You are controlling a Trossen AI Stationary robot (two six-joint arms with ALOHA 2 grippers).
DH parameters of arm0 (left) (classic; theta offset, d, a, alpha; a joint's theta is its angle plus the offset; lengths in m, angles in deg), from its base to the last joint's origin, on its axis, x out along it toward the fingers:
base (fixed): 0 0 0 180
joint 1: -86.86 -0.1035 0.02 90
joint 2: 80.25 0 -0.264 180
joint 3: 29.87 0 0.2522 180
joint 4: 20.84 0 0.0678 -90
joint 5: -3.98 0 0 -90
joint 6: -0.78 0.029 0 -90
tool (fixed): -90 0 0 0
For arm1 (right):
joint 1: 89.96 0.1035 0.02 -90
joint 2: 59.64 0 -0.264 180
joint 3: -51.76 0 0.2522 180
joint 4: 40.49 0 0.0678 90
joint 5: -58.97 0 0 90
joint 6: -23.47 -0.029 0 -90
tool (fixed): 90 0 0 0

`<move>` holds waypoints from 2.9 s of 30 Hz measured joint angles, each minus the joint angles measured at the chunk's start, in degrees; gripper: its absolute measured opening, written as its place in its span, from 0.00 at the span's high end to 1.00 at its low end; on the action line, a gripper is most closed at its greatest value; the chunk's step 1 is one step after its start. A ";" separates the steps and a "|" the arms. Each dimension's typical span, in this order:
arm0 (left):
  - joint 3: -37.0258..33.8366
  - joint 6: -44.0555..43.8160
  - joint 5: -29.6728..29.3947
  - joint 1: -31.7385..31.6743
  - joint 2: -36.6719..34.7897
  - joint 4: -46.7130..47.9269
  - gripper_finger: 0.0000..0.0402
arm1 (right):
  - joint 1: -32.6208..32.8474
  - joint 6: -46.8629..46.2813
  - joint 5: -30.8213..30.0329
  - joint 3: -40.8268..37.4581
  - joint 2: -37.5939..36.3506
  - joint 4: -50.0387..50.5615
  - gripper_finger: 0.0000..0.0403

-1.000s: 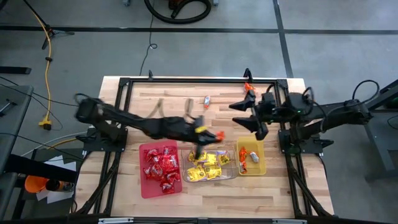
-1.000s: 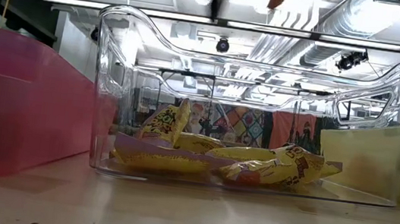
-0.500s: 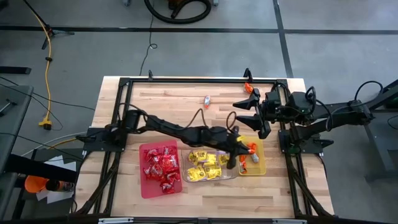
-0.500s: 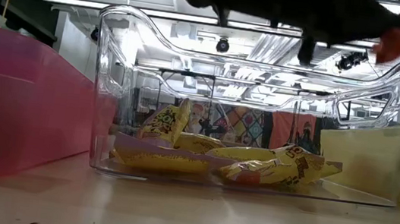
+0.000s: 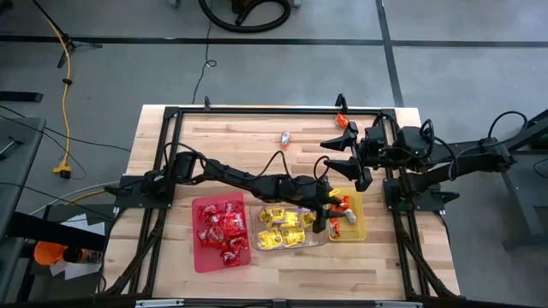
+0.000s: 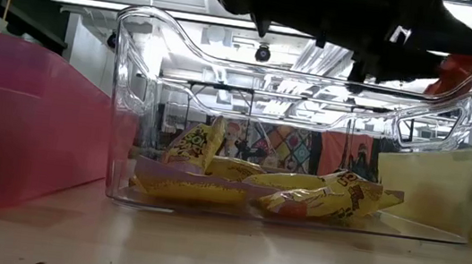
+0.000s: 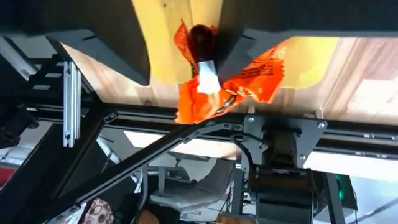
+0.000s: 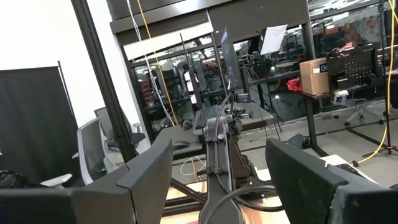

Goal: Sort candy
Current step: Put the orange chocolate into the yellow bin

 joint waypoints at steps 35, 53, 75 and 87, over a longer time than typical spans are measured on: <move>6.01 15.29 -5.88 1.97 0.00 16.74 0.45 | 2.78 -20.64 0.41 0.02 -11.06 38.79 0.37; 5.97 14.58 -3.08 0.19 -3.23 25.22 0.45 | 2.75 -23.52 -0.61 0.02 -11.87 50.12 0.37; -44.29 -11.43 -13.36 -8.65 -57.32 8.56 0.49 | 2.64 -10.05 -7.92 -0.02 -5.71 49.42 0.37; -52.85 -5.57 -28.09 -1.94 -65.91 16.87 0.49 | -5.22 -12.34 -13.01 -0.02 11.35 35.08 0.37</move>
